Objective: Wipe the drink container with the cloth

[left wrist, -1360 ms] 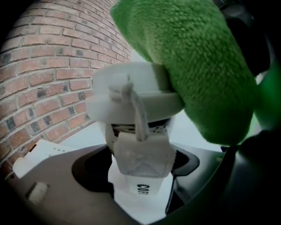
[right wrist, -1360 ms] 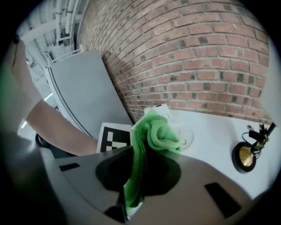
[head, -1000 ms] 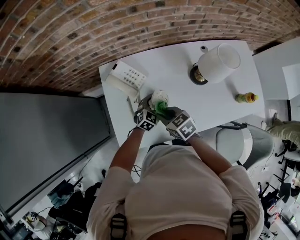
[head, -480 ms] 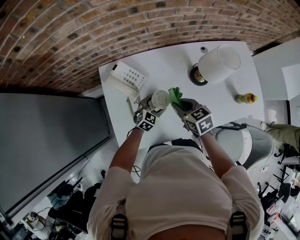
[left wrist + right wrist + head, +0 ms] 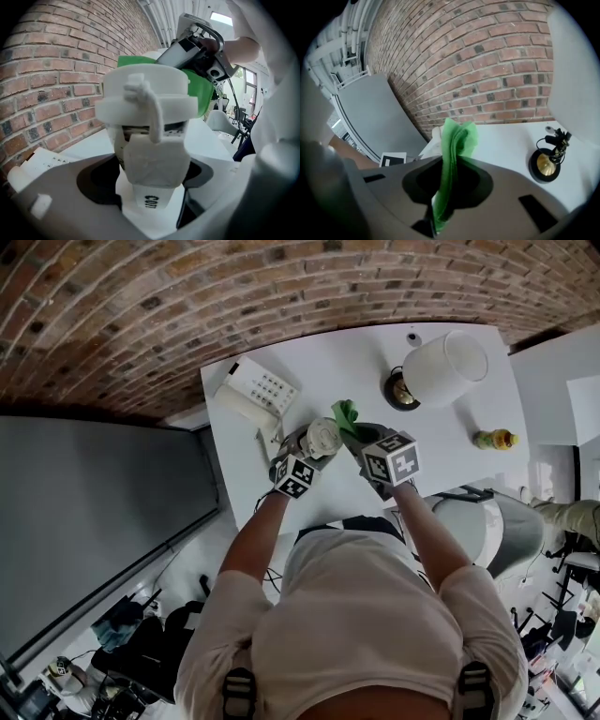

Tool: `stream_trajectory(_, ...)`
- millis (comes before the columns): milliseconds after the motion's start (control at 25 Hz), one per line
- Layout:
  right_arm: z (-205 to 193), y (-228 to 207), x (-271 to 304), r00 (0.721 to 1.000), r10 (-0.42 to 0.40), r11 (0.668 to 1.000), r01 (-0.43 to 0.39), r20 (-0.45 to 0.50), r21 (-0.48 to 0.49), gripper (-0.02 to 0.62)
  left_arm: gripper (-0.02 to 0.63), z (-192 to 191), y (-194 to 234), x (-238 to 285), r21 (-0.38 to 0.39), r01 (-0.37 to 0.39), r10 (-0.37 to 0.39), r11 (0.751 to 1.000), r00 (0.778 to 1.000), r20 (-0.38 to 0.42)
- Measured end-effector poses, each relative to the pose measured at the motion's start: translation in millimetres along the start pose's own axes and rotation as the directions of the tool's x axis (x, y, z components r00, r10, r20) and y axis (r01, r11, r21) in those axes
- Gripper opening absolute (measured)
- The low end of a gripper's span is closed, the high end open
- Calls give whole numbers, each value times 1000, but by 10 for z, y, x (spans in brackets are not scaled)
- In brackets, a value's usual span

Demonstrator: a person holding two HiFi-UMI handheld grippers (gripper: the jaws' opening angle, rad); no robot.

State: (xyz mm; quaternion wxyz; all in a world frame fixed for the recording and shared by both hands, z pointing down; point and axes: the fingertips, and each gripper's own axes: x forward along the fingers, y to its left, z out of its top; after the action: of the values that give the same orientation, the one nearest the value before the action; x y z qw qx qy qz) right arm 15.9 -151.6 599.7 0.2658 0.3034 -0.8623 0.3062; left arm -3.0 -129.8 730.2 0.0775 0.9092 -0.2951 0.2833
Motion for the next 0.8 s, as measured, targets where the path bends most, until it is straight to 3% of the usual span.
stream_trajectory(200, -17, 24, -19, 1000, 15, 1000, -15, -18, 20, 41, 374, -6, -10, -4, 9, 12, -12, 1000, 1000, 0)
stream_trajectory(560, 67, 243, -29, 998, 32, 995, -37, -55, -97, 41, 374, -18, -13, 5, -2, 14, -14, 1000, 1000, 9)
stream_trajectory(800, -28, 563, 144, 984, 120, 982, -137, -130, -129, 41, 374, -7, -8, 3, -4, 13, -13, 1000, 1000, 16)
